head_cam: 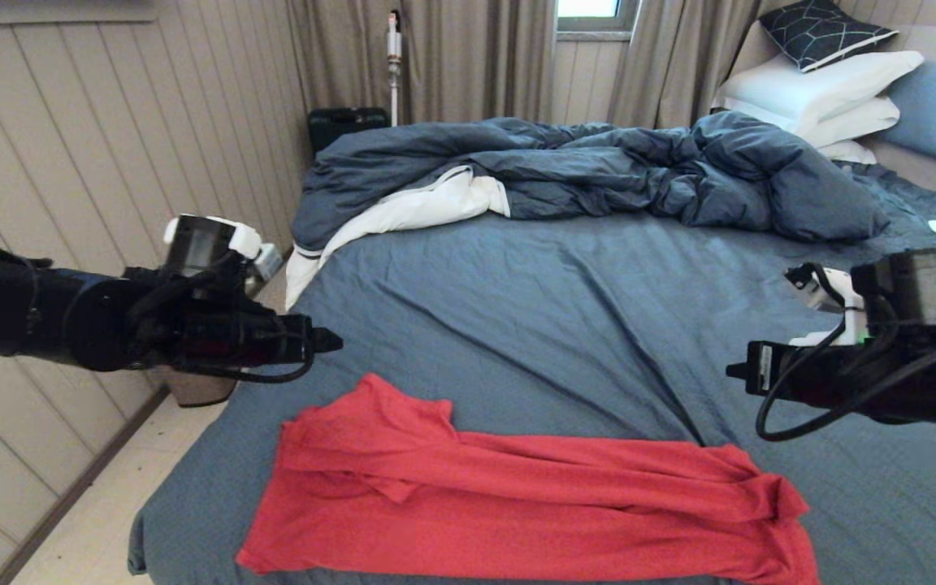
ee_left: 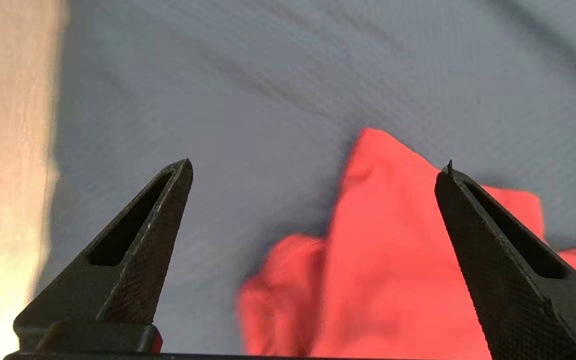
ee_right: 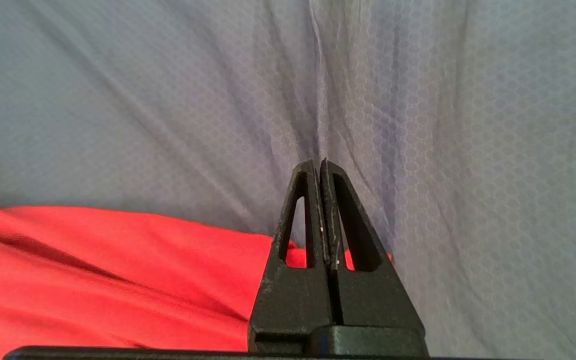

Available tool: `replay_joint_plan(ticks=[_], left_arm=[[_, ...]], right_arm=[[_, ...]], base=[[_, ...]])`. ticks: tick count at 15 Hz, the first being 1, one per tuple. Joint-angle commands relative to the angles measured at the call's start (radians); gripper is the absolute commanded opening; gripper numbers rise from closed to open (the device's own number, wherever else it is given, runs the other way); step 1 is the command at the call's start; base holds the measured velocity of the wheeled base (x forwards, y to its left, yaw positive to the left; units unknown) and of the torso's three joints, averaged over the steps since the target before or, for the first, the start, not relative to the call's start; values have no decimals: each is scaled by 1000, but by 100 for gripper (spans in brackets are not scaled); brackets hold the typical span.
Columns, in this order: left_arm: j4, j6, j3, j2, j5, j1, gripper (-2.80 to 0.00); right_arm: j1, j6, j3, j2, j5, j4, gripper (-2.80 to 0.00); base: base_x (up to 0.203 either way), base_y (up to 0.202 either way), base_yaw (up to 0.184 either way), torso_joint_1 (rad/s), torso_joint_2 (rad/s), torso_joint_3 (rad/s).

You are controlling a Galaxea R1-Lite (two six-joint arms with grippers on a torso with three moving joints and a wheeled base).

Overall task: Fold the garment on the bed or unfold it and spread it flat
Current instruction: Fold the red T-shirt

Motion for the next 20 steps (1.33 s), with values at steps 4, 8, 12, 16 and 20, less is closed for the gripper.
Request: replay_joint_plan(ticks=[4, 8, 12, 16, 20], left_arm=[[5, -3, -77, 137, 71, -98, 0], [-12, 0, -73, 179, 100, -133, 0], [-13, -12, -60, 185, 101, -148, -280], [-13, -11, -67, 185, 101, -162, -280], [-13, -8, -89, 189, 101, -170, -280]], right_arm=[[-5, 1, -6, 63, 5, -4, -280], [-8, -1, 4, 71, 15, -4, -280], [-9, -1, 16, 72, 15, -5, -280], [-10, -1, 18, 78, 15, -11, -280], [-11, -2, 15, 84, 15, -12, -280]], base=[[0, 0, 0, 0, 0, 0], [0, 0, 0, 0, 0, 0], [0, 0, 0, 0, 0, 0], [0, 0, 0, 0, 0, 0], [0, 0, 0, 0, 0, 0]])
